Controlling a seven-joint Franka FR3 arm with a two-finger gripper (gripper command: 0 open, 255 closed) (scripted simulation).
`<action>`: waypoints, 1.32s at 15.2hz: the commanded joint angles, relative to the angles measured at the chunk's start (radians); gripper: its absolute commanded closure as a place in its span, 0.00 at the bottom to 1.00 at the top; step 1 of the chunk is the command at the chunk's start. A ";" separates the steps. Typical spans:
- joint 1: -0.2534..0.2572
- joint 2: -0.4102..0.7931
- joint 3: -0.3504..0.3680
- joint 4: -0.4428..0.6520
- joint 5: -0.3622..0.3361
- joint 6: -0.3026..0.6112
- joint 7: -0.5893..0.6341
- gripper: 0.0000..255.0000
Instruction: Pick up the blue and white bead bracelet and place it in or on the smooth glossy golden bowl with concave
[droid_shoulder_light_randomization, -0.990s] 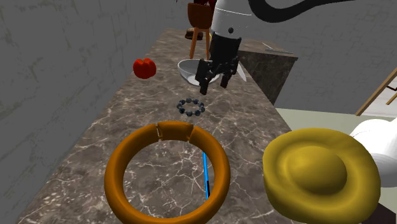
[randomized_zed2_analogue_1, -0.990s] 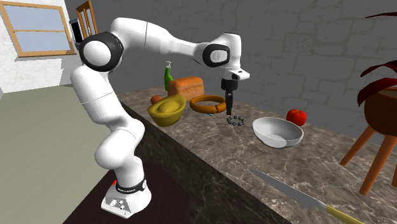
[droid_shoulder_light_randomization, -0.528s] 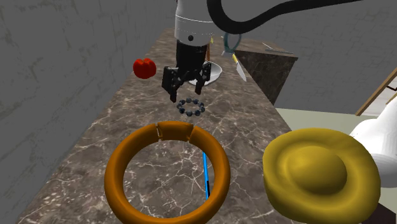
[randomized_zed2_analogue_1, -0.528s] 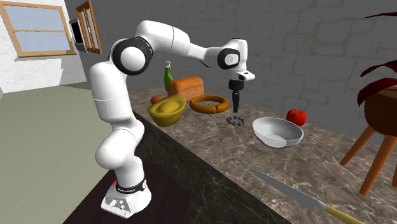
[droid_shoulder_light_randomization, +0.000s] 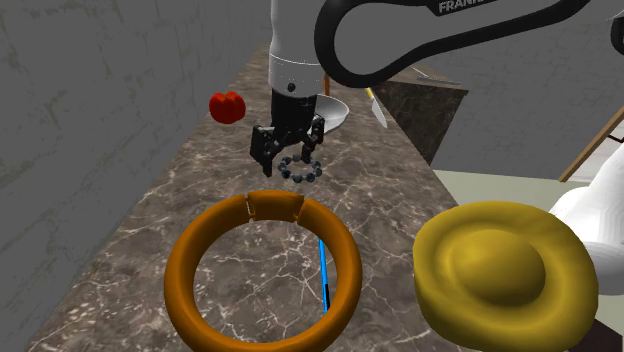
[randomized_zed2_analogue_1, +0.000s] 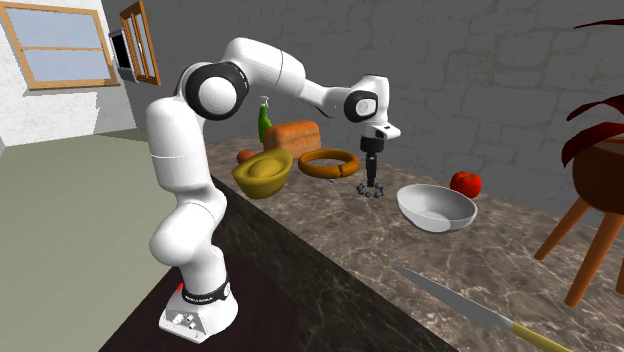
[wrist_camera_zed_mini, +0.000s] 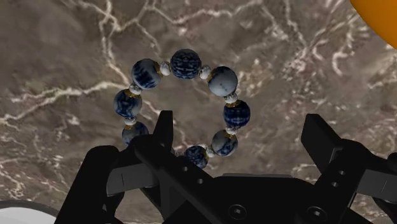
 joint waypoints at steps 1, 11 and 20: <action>0.000 0.003 0.000 -0.006 -0.002 0.009 0.002 0.00; 0.000 0.003 0.000 -0.006 -0.002 0.009 0.002 1.00; 0.000 -0.005 0.000 0.026 0.003 -0.030 -0.003 1.00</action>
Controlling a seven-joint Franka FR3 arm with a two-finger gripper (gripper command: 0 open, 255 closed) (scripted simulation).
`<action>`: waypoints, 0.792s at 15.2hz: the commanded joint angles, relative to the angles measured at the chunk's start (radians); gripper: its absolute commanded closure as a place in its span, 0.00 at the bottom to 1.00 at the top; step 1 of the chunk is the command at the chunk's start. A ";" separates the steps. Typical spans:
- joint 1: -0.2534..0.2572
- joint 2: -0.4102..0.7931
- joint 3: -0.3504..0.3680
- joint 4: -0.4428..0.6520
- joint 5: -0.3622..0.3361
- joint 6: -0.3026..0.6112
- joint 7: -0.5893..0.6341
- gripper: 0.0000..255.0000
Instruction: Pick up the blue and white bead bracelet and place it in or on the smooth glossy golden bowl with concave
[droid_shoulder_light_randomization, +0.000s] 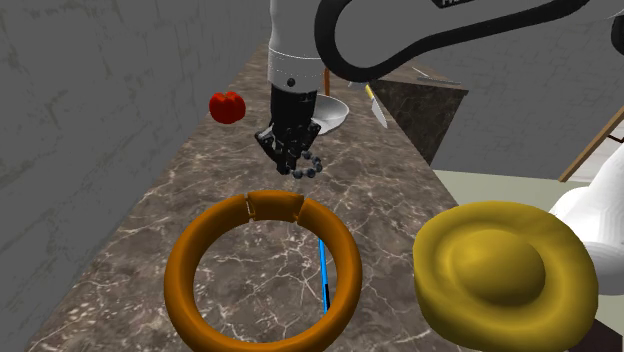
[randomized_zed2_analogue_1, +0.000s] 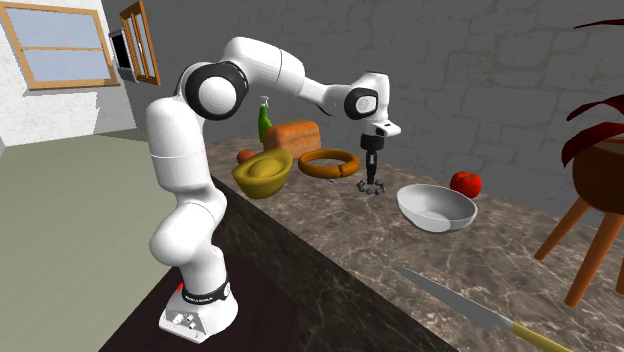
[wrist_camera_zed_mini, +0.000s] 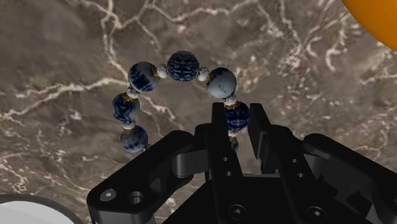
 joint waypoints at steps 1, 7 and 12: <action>-0.001 -0.006 -0.001 0.020 0.004 -0.025 -0.005 1.00; -0.002 -0.015 -0.002 0.092 0.010 -0.104 -0.011 1.00; -0.002 -0.015 -0.002 0.159 0.011 -0.171 -0.013 1.00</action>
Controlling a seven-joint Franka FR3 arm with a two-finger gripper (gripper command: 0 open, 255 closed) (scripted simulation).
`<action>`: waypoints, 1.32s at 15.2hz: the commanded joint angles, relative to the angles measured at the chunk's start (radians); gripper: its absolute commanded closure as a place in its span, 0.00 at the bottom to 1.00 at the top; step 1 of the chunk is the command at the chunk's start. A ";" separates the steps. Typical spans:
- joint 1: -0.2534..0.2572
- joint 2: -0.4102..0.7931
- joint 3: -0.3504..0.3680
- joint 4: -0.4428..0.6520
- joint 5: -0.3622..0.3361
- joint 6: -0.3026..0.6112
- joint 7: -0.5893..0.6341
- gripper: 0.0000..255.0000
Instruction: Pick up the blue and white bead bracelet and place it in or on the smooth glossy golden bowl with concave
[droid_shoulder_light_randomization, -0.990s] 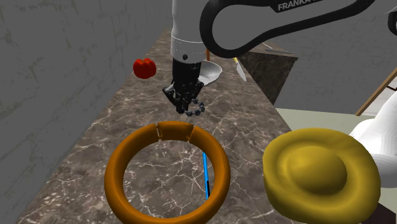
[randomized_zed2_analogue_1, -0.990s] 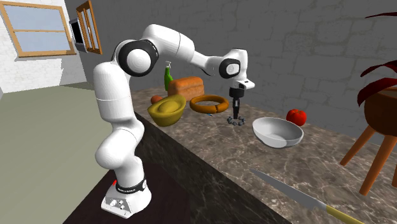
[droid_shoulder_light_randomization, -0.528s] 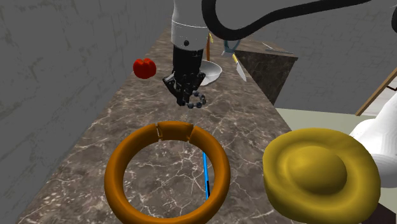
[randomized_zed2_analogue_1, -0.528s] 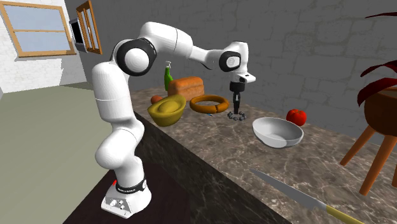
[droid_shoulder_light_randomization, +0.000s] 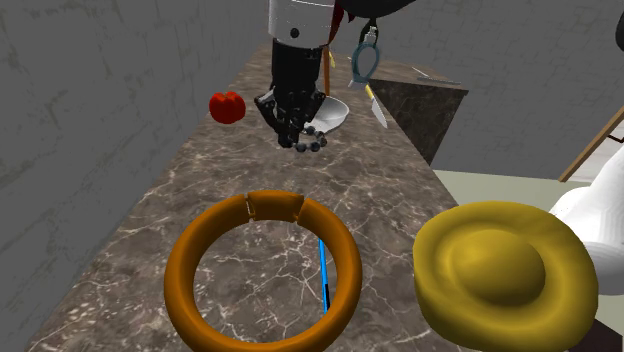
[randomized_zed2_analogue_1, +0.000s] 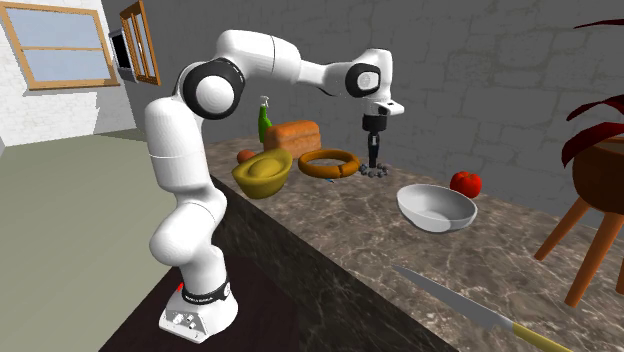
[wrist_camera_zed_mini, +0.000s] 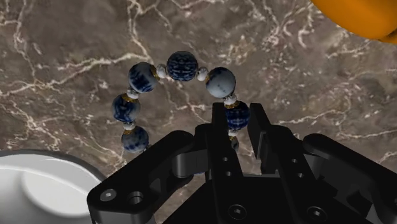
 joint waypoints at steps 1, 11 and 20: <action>0.000 -0.001 0.000 0.028 0.001 -0.030 0.000 1.00; 0.005 0.023 0.005 0.188 -0.012 -0.170 0.005 1.00; 0.007 -0.033 0.009 0.220 0.018 -0.248 0.008 1.00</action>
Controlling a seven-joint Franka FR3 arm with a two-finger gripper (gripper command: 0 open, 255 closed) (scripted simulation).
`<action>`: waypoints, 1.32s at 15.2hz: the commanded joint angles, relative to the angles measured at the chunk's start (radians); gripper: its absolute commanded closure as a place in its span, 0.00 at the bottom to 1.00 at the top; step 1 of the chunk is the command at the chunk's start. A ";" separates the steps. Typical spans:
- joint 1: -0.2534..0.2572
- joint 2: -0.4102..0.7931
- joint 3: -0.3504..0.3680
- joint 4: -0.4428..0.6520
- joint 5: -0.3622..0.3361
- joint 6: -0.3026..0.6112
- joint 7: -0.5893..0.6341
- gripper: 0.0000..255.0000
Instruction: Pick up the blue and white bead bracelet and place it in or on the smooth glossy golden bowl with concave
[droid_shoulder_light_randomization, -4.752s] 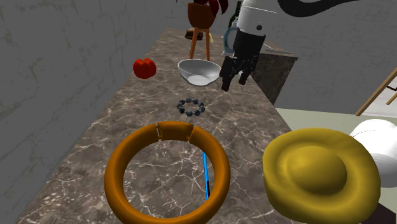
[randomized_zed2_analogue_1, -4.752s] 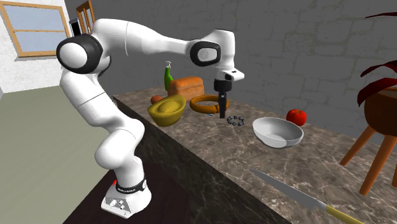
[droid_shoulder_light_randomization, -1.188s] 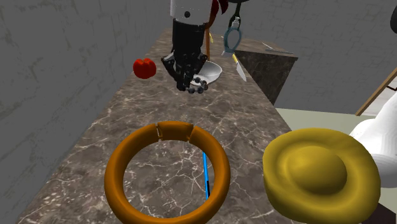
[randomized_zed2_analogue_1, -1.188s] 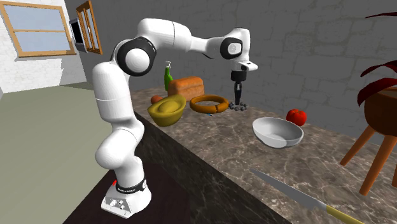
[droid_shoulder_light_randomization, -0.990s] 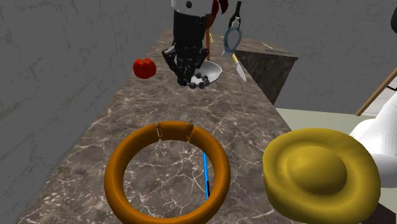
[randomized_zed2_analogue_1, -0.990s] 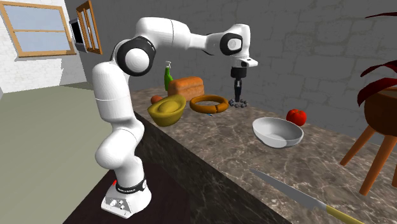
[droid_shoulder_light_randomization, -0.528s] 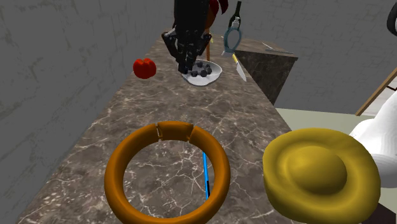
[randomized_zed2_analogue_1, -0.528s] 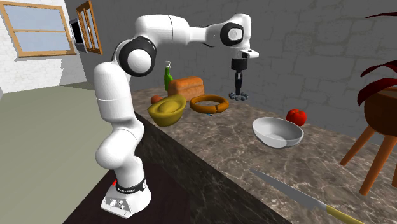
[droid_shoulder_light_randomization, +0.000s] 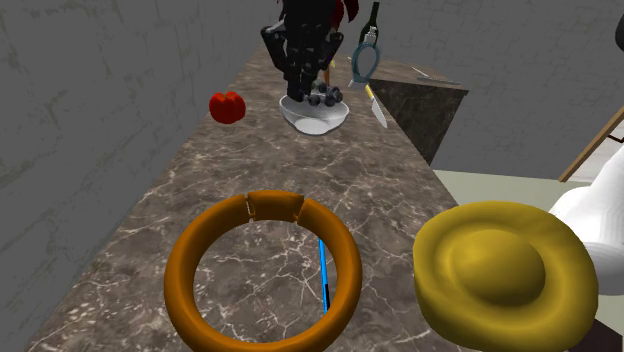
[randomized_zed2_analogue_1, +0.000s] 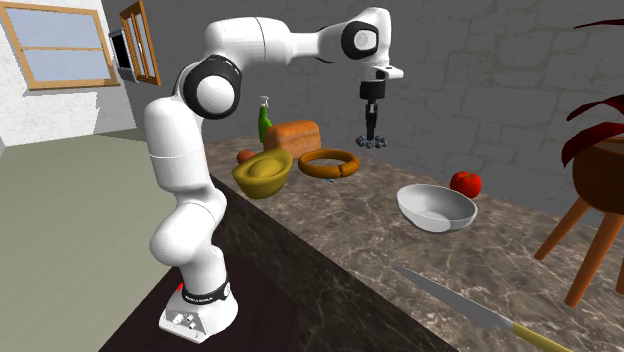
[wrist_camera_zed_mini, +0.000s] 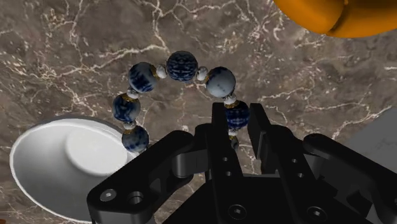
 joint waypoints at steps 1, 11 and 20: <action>-0.001 -0.073 -0.001 -0.067 0.040 0.006 -0.001 1.00; 0.065 -0.443 -0.036 -0.360 0.222 -0.025 0.002 1.00; 0.171 -0.708 -0.044 -0.502 0.338 -0.127 0.073 1.00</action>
